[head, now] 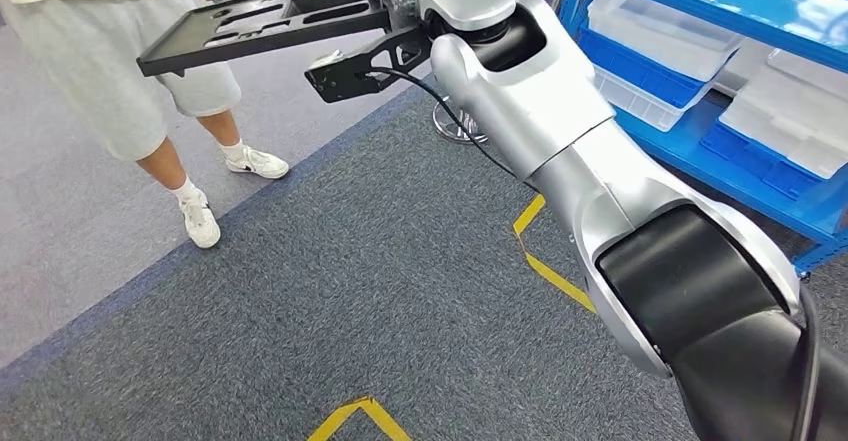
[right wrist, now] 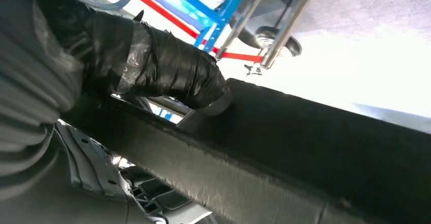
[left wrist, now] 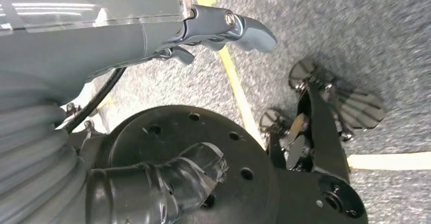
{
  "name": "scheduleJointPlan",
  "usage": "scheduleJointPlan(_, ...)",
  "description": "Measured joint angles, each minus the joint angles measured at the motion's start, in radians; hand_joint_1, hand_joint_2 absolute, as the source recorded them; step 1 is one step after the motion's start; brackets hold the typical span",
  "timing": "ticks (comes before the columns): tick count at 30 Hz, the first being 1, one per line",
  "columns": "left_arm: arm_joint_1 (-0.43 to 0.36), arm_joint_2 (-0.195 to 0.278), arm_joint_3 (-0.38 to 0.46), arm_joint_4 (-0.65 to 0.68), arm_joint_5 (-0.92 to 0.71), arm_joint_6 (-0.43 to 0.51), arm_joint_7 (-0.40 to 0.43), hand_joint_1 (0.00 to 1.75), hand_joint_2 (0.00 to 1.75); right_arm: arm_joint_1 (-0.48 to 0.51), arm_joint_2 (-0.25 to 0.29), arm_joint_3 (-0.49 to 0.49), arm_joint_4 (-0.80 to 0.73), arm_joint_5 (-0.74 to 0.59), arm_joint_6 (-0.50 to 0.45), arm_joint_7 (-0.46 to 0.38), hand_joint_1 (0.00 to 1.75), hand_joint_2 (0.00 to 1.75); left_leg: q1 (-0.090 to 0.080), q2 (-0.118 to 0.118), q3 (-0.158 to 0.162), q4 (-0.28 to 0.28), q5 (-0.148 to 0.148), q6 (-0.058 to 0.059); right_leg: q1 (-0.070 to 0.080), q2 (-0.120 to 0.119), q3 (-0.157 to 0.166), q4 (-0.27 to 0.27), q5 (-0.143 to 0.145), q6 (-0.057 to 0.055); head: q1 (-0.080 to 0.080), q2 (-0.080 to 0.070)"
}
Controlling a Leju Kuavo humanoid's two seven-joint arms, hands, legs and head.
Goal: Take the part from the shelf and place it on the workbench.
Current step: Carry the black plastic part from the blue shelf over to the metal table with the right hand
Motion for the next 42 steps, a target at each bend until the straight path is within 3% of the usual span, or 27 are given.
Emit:
scheduleJointPlan(2, 0.002, 0.001, 0.0, 0.0, 0.0, 0.0, 0.001, 0.0, 1.75, 0.0, 0.003, 0.0, 0.0, 0.003, 0.005, -0.01, 1.75, 1.75, 0.004, -0.012, -0.009, -0.003, 0.006, -0.013, 0.0, -0.021, 0.0, -0.008, 0.007, -0.007, 0.0, 0.0)
scheduleJointPlan(4, 0.003, 0.002, 0.0, 0.0, 0.0, 0.001, 0.001, 0.0, 1.75, -0.004, 0.008, 0.0, 0.001, 0.008, 0.011, -0.019, 1.75, 1.75, 0.001, 0.031, -0.026, 0.03, -0.016, -0.026, -0.004, -0.046, 0.004, -0.018, 0.014, -0.017, -0.004, 0.0)
scheduleJointPlan(6, 0.002, 0.003, 0.0, 0.0, 0.0, 0.002, 0.0, 0.0, 1.75, -0.01, 0.011, 0.0, 0.003, 0.012, 0.016, -0.028, 1.75, 1.75, 0.0, 0.091, -0.072, 0.135, -0.075, -0.036, -0.004, -0.072, 0.005, -0.022, 0.016, -0.024, -0.009, 0.0)
scheduleJointPlan(8, 0.001, 0.005, 0.0, 0.0, 0.0, 0.001, 0.0, 0.0, 1.75, -0.012, 0.011, 0.0, 0.008, 0.014, 0.024, -0.042, 1.75, 1.75, 0.003, 0.108, -0.122, 0.247, -0.119, -0.043, -0.001, -0.1, 0.005, -0.021, 0.014, -0.026, -0.009, 0.0)
scheduleJointPlan(9, 0.001, 0.005, 0.0, 0.0, 0.0, 0.001, 0.0, 0.0, 1.75, -0.013, 0.011, 0.0, 0.011, 0.014, 0.027, -0.05, 1.75, 1.75, 0.003, 0.11, -0.127, 0.263, -0.118, -0.044, 0.0, -0.114, 0.005, -0.021, 0.013, -0.027, -0.009, 0.0)
scheduleJointPlan(10, 0.001, 0.006, 0.0, 0.0, 0.0, 0.0, -0.001, 0.0, 1.75, -0.014, 0.012, 0.0, 0.014, 0.014, 0.03, -0.057, 1.75, 1.75, 0.003, 0.113, -0.112, 0.238, -0.098, -0.044, 0.001, -0.128, 0.005, -0.02, 0.012, -0.027, -0.009, 0.0)
scheduleJointPlan(11, 0.001, 0.007, 0.0, 0.0, 0.0, 0.0, -0.001, 0.0, 1.75, -0.015, 0.014, 0.0, 0.016, 0.014, 0.031, -0.062, 1.75, 1.75, 0.002, 0.122, -0.078, 0.178, -0.067, -0.041, 0.002, -0.14, 0.007, -0.02, 0.01, -0.026, -0.009, 0.0)
scheduleJointPlan(13, 0.002, 0.008, 0.0, 0.0, 0.0, -0.001, -0.001, 0.0, 1.75, -0.022, 0.017, 0.0, 0.02, 0.014, 0.033, -0.07, 1.75, 1.75, -0.006, 0.16, -0.007, 0.044, -0.022, -0.03, 0.007, -0.162, 0.009, -0.019, 0.005, -0.021, -0.009, 0.0)
scheduleJointPlan(14, 0.001, 0.008, 0.0, 0.0, 0.0, -0.002, -0.002, 0.0, 1.75, -0.027, 0.017, 0.0, 0.022, 0.014, 0.035, -0.077, 1.75, 1.75, -0.011, 0.172, 0.012, 0.005, -0.013, -0.022, 0.01, -0.172, 0.01, -0.019, 0.003, -0.018, -0.009, 0.0)
scheduleJointPlan(15, 0.001, 0.008, 0.0, 0.0, 0.0, -0.003, -0.002, 0.0, 1.75, -0.03, 0.018, 0.0, 0.025, 0.014, 0.037, -0.087, 1.75, 1.75, -0.016, 0.175, 0.018, -0.01, -0.013, -0.015, 0.013, -0.181, 0.01, -0.02, 0.002, -0.015, -0.009, 0.0)
scheduleJointPlan(17, 0.002, 0.009, 0.0, 0.0, 0.0, -0.006, -0.003, 0.0, 1.75, -0.035, 0.022, 0.002, 0.033, 0.014, 0.041, -0.108, 1.75, 1.75, -0.015, 0.153, 0.018, -0.016, -0.009, -0.004, 0.016, -0.198, 0.015, -0.022, 0.0, -0.007, -0.008, 0.0)
scheduleJointPlan(19, 0.003, 0.008, 0.0, 0.0, 0.0, -0.008, -0.003, 0.0, 1.75, -0.039, 0.025, 0.006, 0.041, 0.014, 0.043, -0.12, 1.75, 1.75, -0.009, 0.133, 0.024, -0.028, -0.002, 0.007, 0.013, -0.166, 0.009, 0.002, -0.024, 0.002, -0.008, 0.0)
scheduleJointPlan(21, 0.001, 0.008, 0.0, 0.0, 0.0, -0.009, -0.002, 0.0, 1.75, -0.046, 0.024, 0.01, 0.049, 0.014, 0.046, -0.125, 1.75, 1.75, -0.005, 0.114, 0.027, -0.034, 0.003, 0.015, 0.009, -0.107, -0.033, 0.102, -0.082, 0.007, -0.008, 0.0)
scheduleJointPlan(23, 0.001, 0.008, 0.0, 0.0, 0.0, -0.012, -0.002, 0.0, 1.75, -0.049, 0.023, 0.016, 0.06, 0.012, 0.049, -0.13, 1.75, 1.75, -0.005, 0.09, 0.026, -0.033, 0.004, 0.018, 0.009, -0.083, -0.093, 0.227, -0.13, 0.008, -0.008, 0.0)
scheduleJointPlan(24, 0.001, 0.008, 0.0, 0.0, 0.0, -0.013, -0.002, 0.0, 1.75, -0.049, 0.022, 0.021, 0.065, 0.01, 0.05, -0.132, 1.75, 1.75, -0.005, 0.076, 0.026, -0.031, 0.003, 0.018, 0.008, -0.081, -0.109, 0.256, -0.13, 0.008, -0.008, 0.0)
scheduleJointPlan(25, 0.001, 0.008, 0.0, 0.0, 0.0, -0.015, -0.002, 0.0, 1.75, -0.05, 0.022, 0.026, 0.07, 0.005, 0.05, -0.133, 1.75, 1.75, -0.004, 0.06, 0.027, -0.028, 0.003, 0.018, 0.007, -0.078, -0.108, 0.245, -0.108, 0.007, -0.008, 0.0)
scheduleJointPlan(26, 0.001, 0.008, 0.0, 0.0, -0.001, -0.015, -0.002, 0.0, 1.75, -0.051, 0.022, 0.03, 0.073, -0.003, 0.049, -0.133, 1.75, 1.75, -0.004, 0.044, 0.027, -0.024, 0.002, 0.016, 0.005, -0.073, -0.089, 0.197, -0.071, 0.006, -0.008, 0.0)
scheduleJointPlan(28, 0.001, 0.008, 0.0, 0.0, -0.001, -0.017, -0.003, 0.0, 1.75, -0.054, 0.018, 0.034, 0.078, -0.028, 0.044, -0.127, 1.75, 1.75, -0.003, 0.016, 0.022, -0.013, -0.003, 0.01, 0.0, -0.029, -0.034, 0.065, -0.004, 0.002, -0.008, 0.0)
scheduleJointPlan(30, 0.002, 0.007, 0.0, 0.0, -0.001, -0.017, -0.004, 0.0, 1.75, -0.057, 0.013, 0.034, 0.078, -0.054, 0.037, -0.12, 1.75, 1.75, -0.001, -0.006, 0.01, -0.004, -0.004, -0.001, -0.002, 0.005, -0.01, 0.003, 0.013, -0.001, -0.008, 0.0)
scheduleJointPlan(32, 0.005, 0.007, 0.0, 0.0, -0.001, -0.017, -0.005, 0.0, 1.75, -0.058, 0.012, 0.033, 0.077, -0.077, 0.031, -0.107, 1.75, 1.75, 0.005, -0.029, 0.001, -0.005, 0.001, -0.014, 0.001, -0.01, -0.009, -0.003, 0.014, -0.007, -0.008, 0.0)
scheduleJointPlan(33, 0.006, 0.006, 0.0, 0.0, -0.001, -0.017, -0.006, 0.0, 1.75, -0.058, 0.012, 0.032, 0.075, -0.092, 0.027, -0.095, 1.75, 1.75, 0.005, -0.022, -0.002, -0.003, 0.001, -0.02, 0.001, -0.022, -0.006, -0.008, 0.016, -0.013, -0.008, 0.0)
scheduleJointPlan(35, 0.007, 0.006, 0.0, 0.001, -0.001, -0.015, -0.007, 0.0, 1.75, -0.056, 0.009, 0.025, 0.063, -0.132, 0.009, -0.065, 1.75, 1.75, 0.001, 0.032, -0.025, 0.04, -0.024, -0.03, -0.003, -0.049, 0.0, -0.02, 0.023, -0.024, -0.011, 0.0)
scheduleJointPlan(36, 0.007, 0.006, 0.0, 0.001, -0.001, -0.015, -0.007, 0.0, 1.75, -0.053, 0.006, 0.017, 0.054, -0.151, 0.0, -0.052, 1.75, 1.75, 0.0, 0.071, -0.048, 0.09, -0.05, -0.034, -0.002, -0.061, 0.002, -0.023, 0.024, -0.028, -0.013, 0.0)
scheduleJointPlan(37, 0.006, 0.006, 0.0, 0.001, 0.0, -0.014, -0.007, 0.0, 1.75, -0.049, 0.001, 0.009, 0.043, -0.169, -0.007, -0.042, 1.75, 1.75, 0.001, 0.095, -0.078, 0.154, -0.08, -0.039, 0.0, -0.074, 0.002, -0.023, 0.023, -0.03, -0.014, 0.0)
scheduleJointPlan(39, 0.006, 0.007, 0.0, 0.001, 0.0, -0.012, -0.008, 0.0, 1.75, -0.031, -0.008, -0.01, 0.022, -0.194, -0.014, -0.026, 1.75, 1.75, 0.004, 0.11, -0.127, 0.253, -0.111, -0.043, 0.001, -0.103, 0.003, -0.022, 0.02, -0.031, -0.014, 0.0)
scheduleJointPlan(40, 0.006, 0.007, 0.0, 0.001, 0.0, -0.012, -0.008, 0.0, 1.75, -0.021, -0.011, -0.019, 0.011, -0.203, -0.016, -0.02, 1.75, 1.75, 0.004, 0.112, -0.128, 0.255, -0.102, -0.043, 0.001, -0.116, 0.004, -0.021, 0.018, -0.03, -0.014, 0.0)
scheduleJointPlan(42, 0.007, 0.008, 0.0, 0.0, -0.001, -0.011, -0.008, 0.0, 1.75, -0.005, -0.016, -0.039, -0.01, -0.215, -0.018, -0.011, 1.75, 1.75, 0.002, 0.129, -0.072, 0.147, -0.041, -0.038, 0.002, -0.141, 0.008, -0.02, 0.013, -0.028, -0.014, 0.0)
